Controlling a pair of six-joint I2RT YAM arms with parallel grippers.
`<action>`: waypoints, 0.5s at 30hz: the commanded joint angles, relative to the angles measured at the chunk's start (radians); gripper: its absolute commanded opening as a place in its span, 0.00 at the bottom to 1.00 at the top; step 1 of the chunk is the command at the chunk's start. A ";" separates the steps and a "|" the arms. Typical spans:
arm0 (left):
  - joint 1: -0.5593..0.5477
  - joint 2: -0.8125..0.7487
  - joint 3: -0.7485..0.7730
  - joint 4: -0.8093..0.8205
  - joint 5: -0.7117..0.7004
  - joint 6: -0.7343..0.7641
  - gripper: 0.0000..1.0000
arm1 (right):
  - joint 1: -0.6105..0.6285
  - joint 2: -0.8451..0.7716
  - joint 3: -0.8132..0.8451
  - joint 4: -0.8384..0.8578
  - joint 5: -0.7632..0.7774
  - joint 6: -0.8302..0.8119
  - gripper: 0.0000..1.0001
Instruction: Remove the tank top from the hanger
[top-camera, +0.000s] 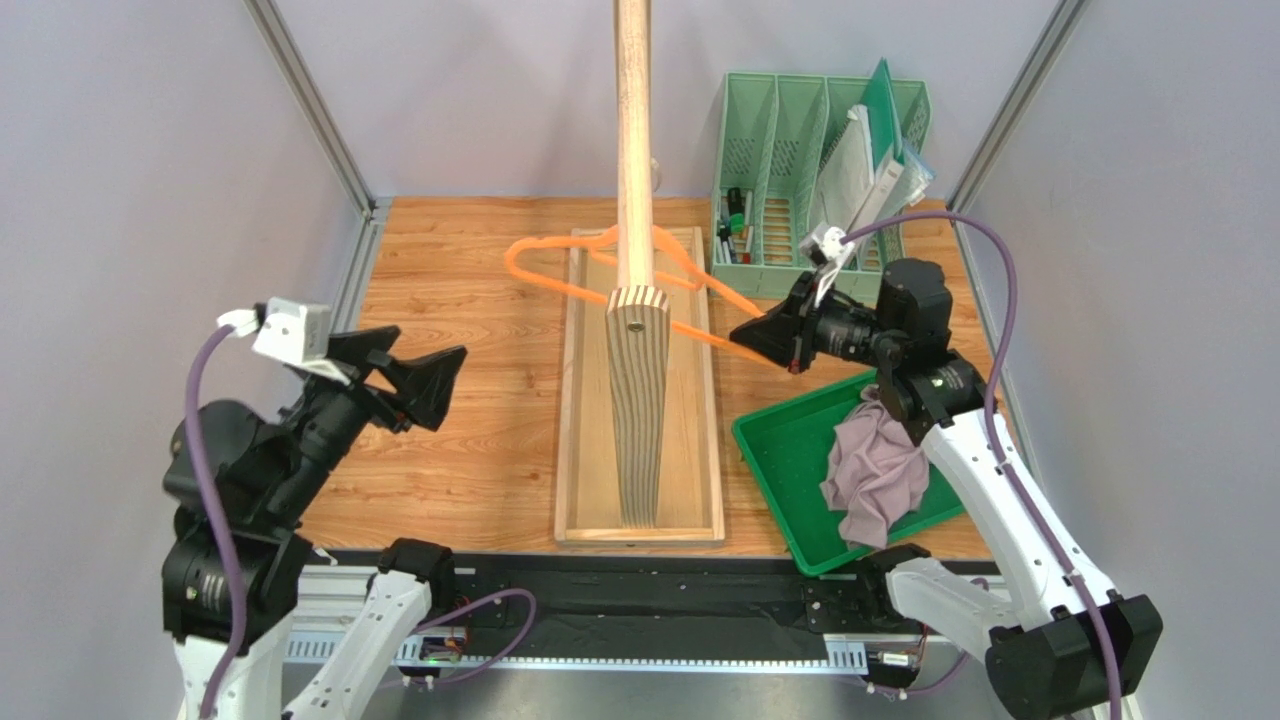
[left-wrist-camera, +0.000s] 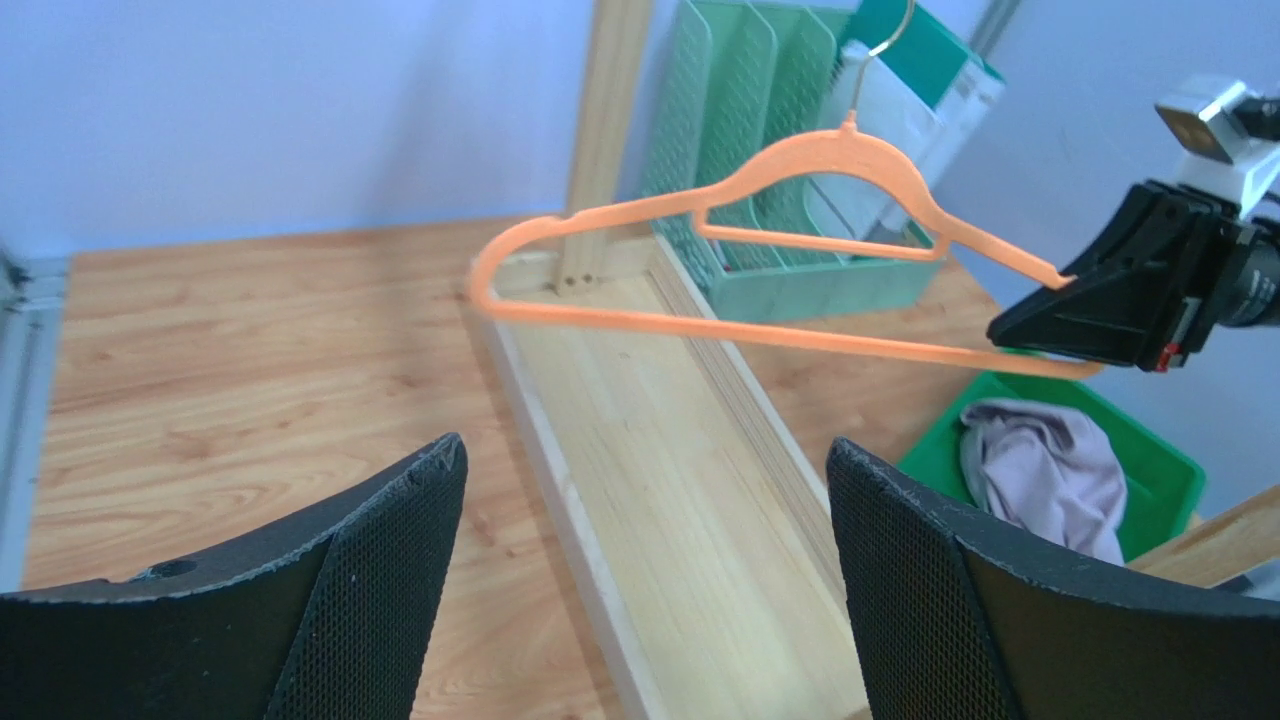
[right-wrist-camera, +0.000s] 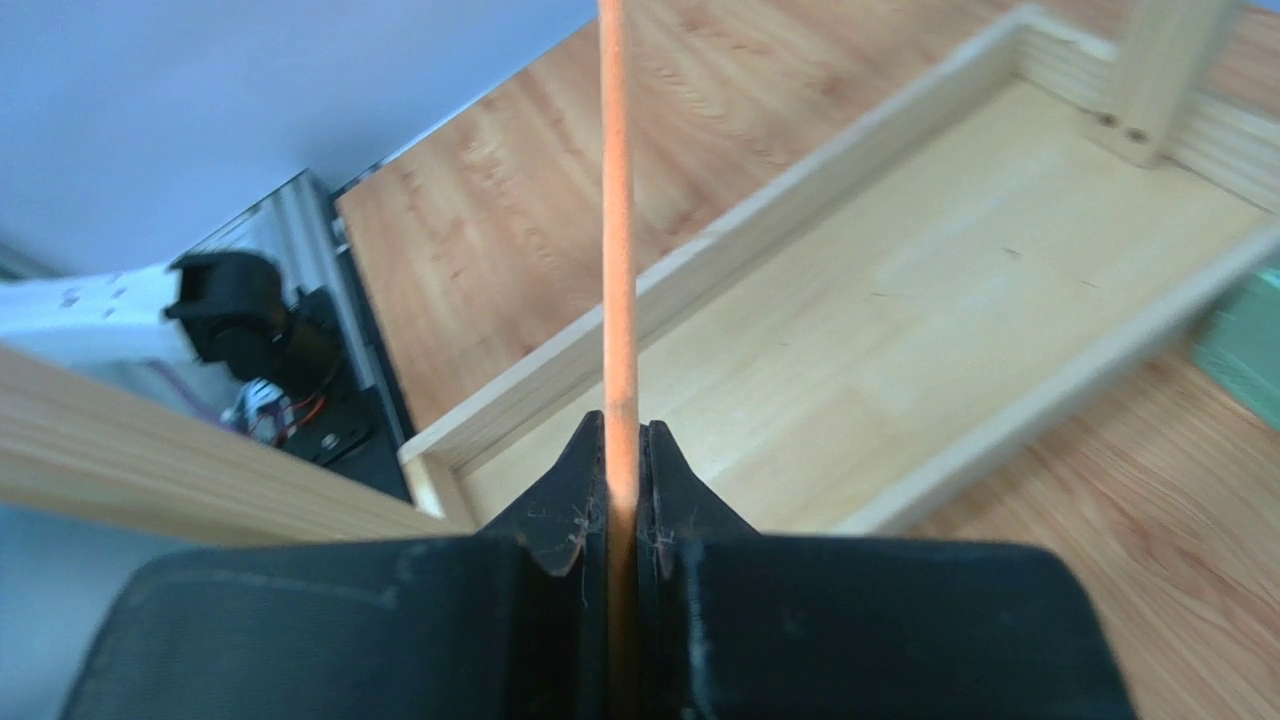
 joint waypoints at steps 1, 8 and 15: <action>-0.001 -0.032 0.027 -0.023 -0.172 -0.028 0.92 | -0.097 -0.003 0.086 -0.006 0.096 0.057 0.00; -0.001 -0.032 0.009 -0.028 -0.076 -0.066 0.92 | -0.139 -0.009 0.167 0.094 0.153 0.135 0.00; -0.001 -0.068 -0.141 0.052 0.133 -0.169 0.91 | -0.139 0.077 0.399 -0.004 0.081 0.080 0.00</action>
